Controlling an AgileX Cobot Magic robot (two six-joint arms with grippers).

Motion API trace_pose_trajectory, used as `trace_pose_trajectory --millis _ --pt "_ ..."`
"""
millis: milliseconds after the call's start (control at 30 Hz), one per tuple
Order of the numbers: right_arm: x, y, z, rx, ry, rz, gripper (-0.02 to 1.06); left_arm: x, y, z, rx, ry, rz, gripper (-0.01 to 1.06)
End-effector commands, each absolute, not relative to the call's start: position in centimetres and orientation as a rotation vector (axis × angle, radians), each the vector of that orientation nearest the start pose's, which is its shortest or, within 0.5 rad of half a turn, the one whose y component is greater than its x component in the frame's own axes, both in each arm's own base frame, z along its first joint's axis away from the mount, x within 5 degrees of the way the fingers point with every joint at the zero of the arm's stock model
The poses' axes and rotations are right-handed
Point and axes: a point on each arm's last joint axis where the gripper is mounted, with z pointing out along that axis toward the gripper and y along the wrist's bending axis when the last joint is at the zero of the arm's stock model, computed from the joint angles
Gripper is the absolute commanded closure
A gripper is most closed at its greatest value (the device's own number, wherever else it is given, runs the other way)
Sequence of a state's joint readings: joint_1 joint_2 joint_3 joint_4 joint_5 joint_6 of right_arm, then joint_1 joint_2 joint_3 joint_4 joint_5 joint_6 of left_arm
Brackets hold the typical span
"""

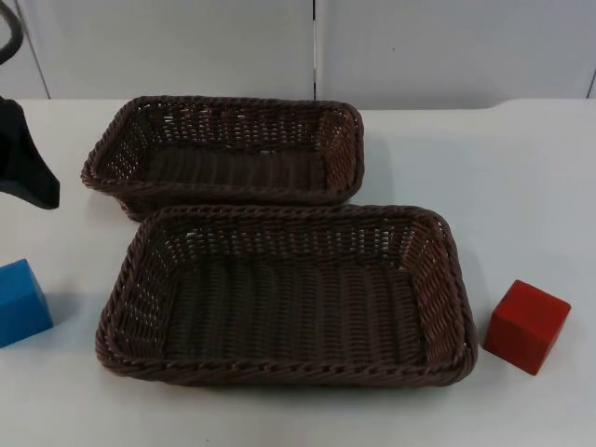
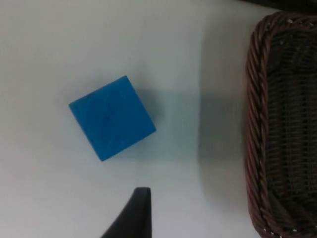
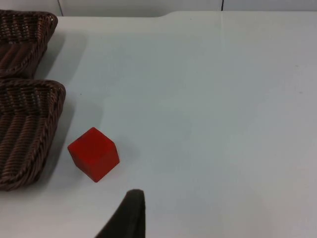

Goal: Pick up one cube with the left hand and place it into the upper basket. Pick up one cube with the right hand and place it into the lower basket.

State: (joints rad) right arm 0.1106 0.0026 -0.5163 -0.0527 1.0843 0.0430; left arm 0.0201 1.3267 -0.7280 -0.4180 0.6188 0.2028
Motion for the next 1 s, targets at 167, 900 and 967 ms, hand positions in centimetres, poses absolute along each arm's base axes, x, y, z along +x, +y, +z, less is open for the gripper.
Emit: trace_pose_trajectory --millis 167,900,967 --pt "-0.7 -0.5 28.0 -0.076 2.045 0.035 -0.01 25.3 -1.9 22.3 -0.211 2.609 -0.395 0.03" --pt "-0.7 -0.5 28.0 -0.078 2.045 0.033 -0.01 30.4 -3.1 16.8 -0.476 2.651 -0.13 0.03" --pt "-0.7 -0.5 28.0 -0.078 2.045 0.033 -0.01 30.5 -3.0 16.7 -0.491 2.64 -0.131 0.03"
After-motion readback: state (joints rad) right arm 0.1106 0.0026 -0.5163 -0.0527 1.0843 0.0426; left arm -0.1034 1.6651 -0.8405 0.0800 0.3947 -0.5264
